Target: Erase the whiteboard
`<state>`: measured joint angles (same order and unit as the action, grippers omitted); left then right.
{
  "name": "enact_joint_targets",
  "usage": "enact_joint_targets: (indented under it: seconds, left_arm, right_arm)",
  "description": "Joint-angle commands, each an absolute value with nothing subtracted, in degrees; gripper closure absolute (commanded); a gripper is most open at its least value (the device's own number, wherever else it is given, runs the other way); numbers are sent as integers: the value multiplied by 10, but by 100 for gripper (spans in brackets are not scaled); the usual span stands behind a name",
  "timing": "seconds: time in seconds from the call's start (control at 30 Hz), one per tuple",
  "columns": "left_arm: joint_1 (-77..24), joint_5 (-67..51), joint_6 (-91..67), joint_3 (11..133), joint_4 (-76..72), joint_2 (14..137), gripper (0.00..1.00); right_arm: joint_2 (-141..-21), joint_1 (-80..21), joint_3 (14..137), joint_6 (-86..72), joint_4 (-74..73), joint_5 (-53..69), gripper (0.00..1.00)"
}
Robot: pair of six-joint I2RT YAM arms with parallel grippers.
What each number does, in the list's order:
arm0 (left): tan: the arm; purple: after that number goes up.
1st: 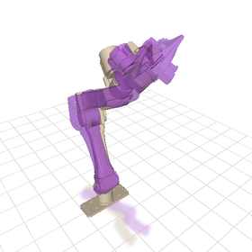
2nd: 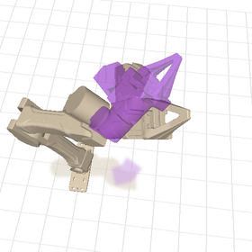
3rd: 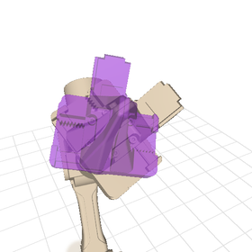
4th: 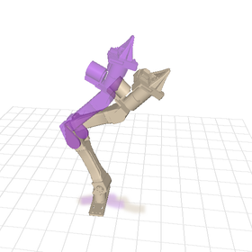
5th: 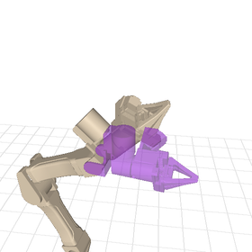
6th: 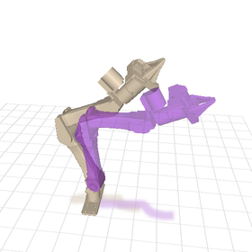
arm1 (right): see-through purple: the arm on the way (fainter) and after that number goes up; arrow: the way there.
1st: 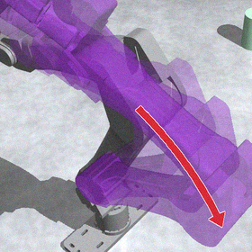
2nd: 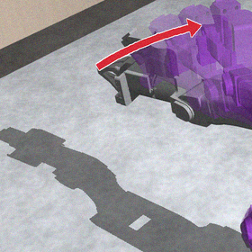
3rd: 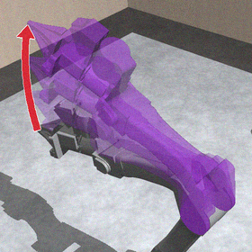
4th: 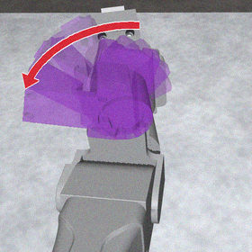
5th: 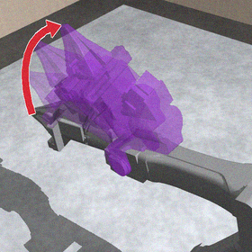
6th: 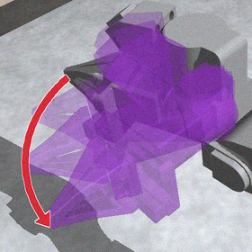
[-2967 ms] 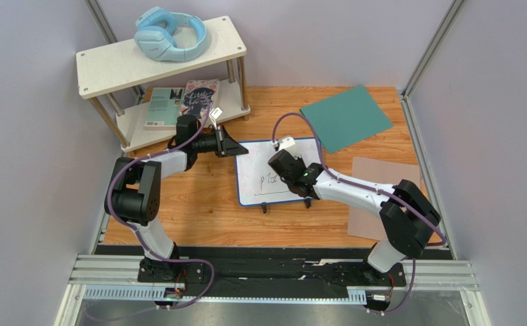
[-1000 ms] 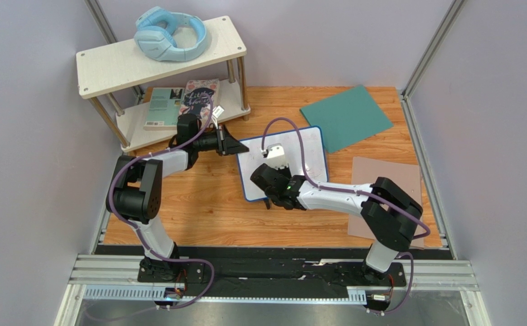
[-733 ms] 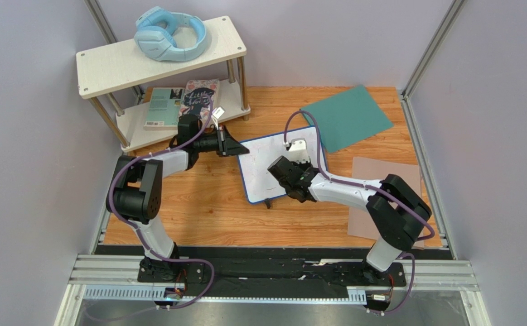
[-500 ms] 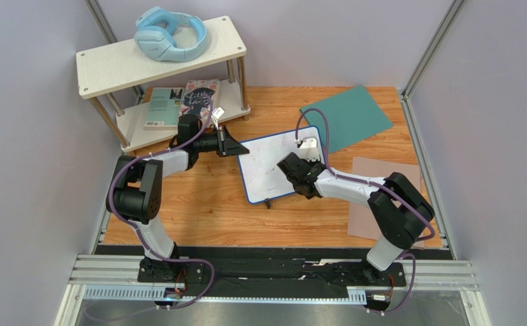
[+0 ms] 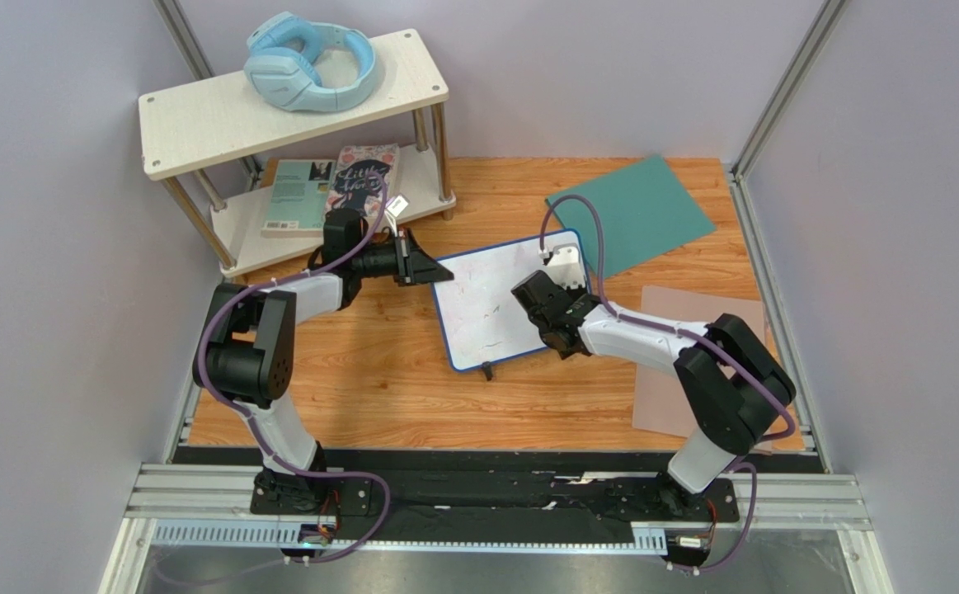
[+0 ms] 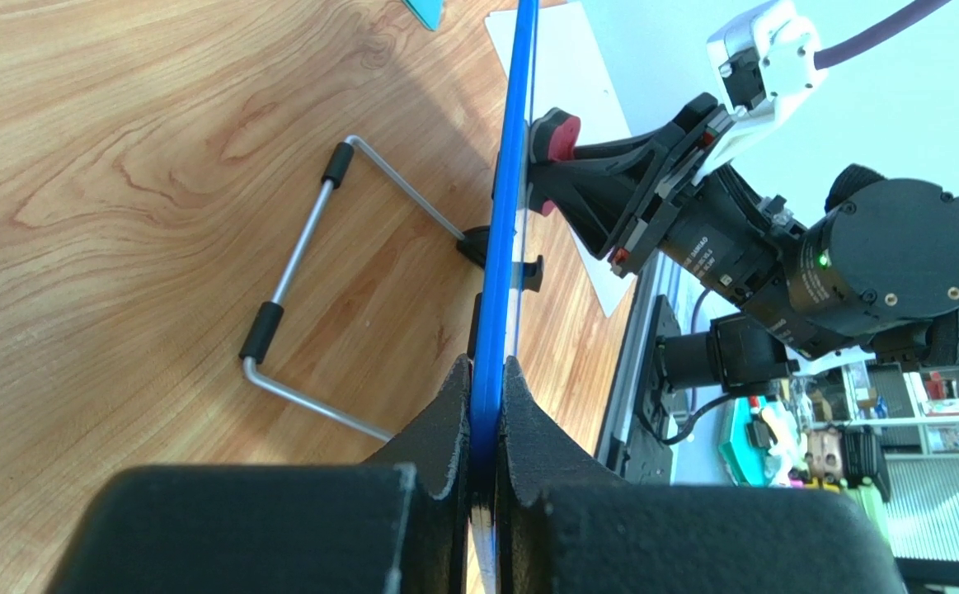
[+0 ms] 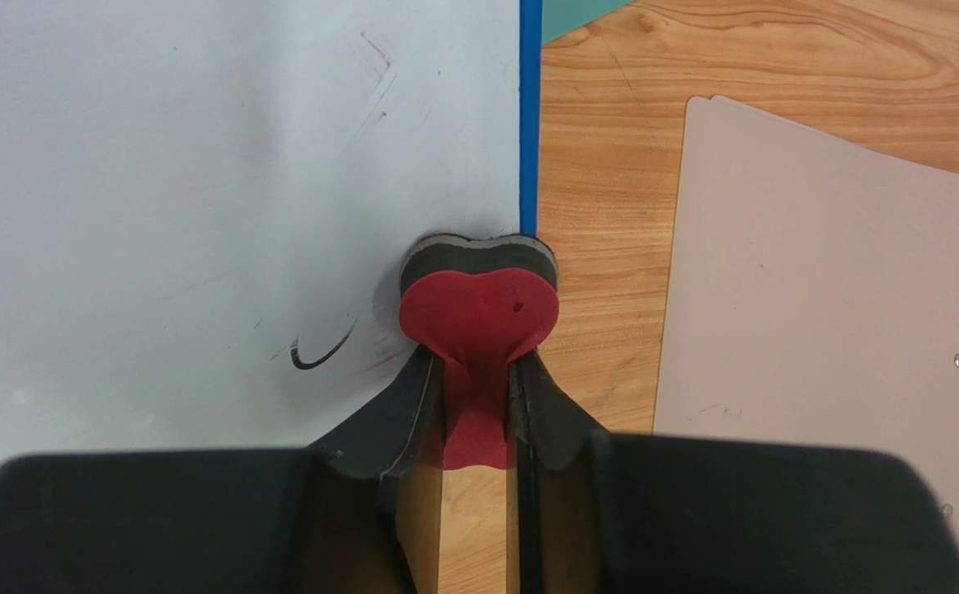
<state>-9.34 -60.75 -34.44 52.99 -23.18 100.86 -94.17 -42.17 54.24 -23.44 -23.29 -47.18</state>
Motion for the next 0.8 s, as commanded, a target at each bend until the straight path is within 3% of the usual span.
enact_joint_targets:
  seconds: [0.0, 0.5, 0.77]
  left_arm:
    - [-88, -557, -288, 526, -221, 1008, 100]
    - [-88, -560, -289, 528, -223, 1011, 100]
    - [-88, -562, -291, 528, -225, 1013, 100]
  right_arm:
    - [-924, -407, 566, -192, -152, -448, 100]
    - [-912, -418, 554, -55, -40, -109, 100]
    - [-949, -431, 608, -45, -72, -8, 100]
